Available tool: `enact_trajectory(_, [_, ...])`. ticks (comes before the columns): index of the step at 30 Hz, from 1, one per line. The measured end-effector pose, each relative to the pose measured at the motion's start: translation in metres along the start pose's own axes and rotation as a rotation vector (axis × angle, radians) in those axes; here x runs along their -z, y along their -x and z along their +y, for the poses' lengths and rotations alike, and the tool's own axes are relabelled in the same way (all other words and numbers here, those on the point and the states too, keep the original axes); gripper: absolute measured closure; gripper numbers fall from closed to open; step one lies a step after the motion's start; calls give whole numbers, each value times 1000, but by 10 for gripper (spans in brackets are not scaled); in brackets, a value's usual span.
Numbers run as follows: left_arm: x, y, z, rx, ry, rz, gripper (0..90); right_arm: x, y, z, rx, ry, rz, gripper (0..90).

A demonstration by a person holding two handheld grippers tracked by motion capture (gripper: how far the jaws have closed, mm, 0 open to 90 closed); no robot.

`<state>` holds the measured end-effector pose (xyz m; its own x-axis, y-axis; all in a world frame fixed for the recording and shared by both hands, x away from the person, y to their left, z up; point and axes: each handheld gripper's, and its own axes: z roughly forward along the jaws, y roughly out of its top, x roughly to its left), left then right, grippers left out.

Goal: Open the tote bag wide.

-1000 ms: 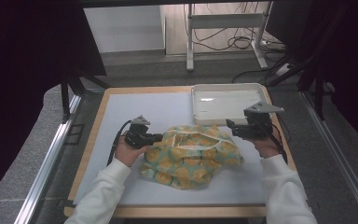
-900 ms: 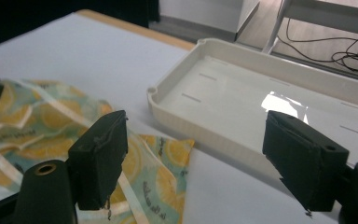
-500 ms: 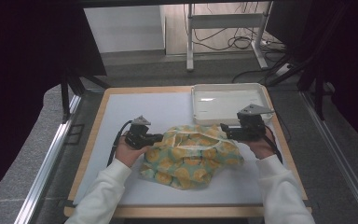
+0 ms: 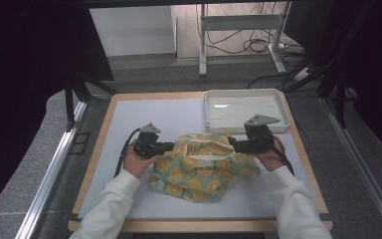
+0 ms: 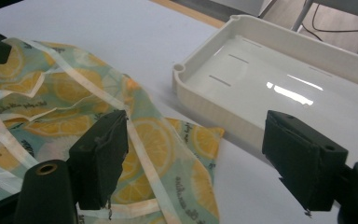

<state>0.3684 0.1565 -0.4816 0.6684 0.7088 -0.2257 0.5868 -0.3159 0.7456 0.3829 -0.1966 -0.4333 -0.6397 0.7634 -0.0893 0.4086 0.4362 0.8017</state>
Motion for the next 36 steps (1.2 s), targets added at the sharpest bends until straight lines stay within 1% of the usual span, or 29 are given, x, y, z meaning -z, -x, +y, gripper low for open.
enact_trajectory(1, [0,-1,0,0,-1,-1,896,-4,-2,0,8,-12,9,226])
enact_trajectory(2, [0,-1,0,0,-1,-1,896,-4,-2,0,8,-12,9,226])
enact_trajectory(7, [1,-1,0,2,-1,-1,897,-17,-8,-2,19,-46,22,227])
enact_trajectory(13, [1,-1,0,2,0,-2,897,-26,-11,-3,37,-79,32,227])
enact_trajectory(16, [1,-1,0,-2,2,1,897,-30,-11,-3,38,-91,34,227])
enact_trajectory(18, [2,-1,0,-2,3,1,898,-35,-12,-5,47,-110,39,237])
enact_trajectory(22, [2,-1,0,-3,4,1,898,-39,-14,-6,58,-126,45,250])
enact_trajectory(25, [2,-1,0,0,7,1,898,-43,-16,-7,75,-148,41,297])
enact_trajectory(26, [2,-1,0,0,9,1,898,-43,-16,-7,75,-148,41,297])
enact_trajectory(27, [3,-1,0,0,10,0,898,-45,-17,-8,82,-161,29,338])
enact_trajectory(28, [3,-1,0,0,10,0,898,-45,-17,-8,82,-161,29,338])
enact_trajectory(29, [3,-1,0,0,10,-1,898,-46,-17,-9,92,-167,15,377])
enact_trajectory(31, [3,-1,1,-1,10,-1,898,-46,-18,-9,96,-167,3,440])
enact_trajectory(32, [3,-1,0,-1,10,-1,898,-46,-18,-9,96,-167,3,440])
enact_trajectory(34, [4,-1,0,-2,8,-1,898,-46,-18,-9,97,-159,-8,521])
enact_trajectory(36, [4,-1,1,-3,9,-1,897,-45,-17,-10,85,-152,-6,600])
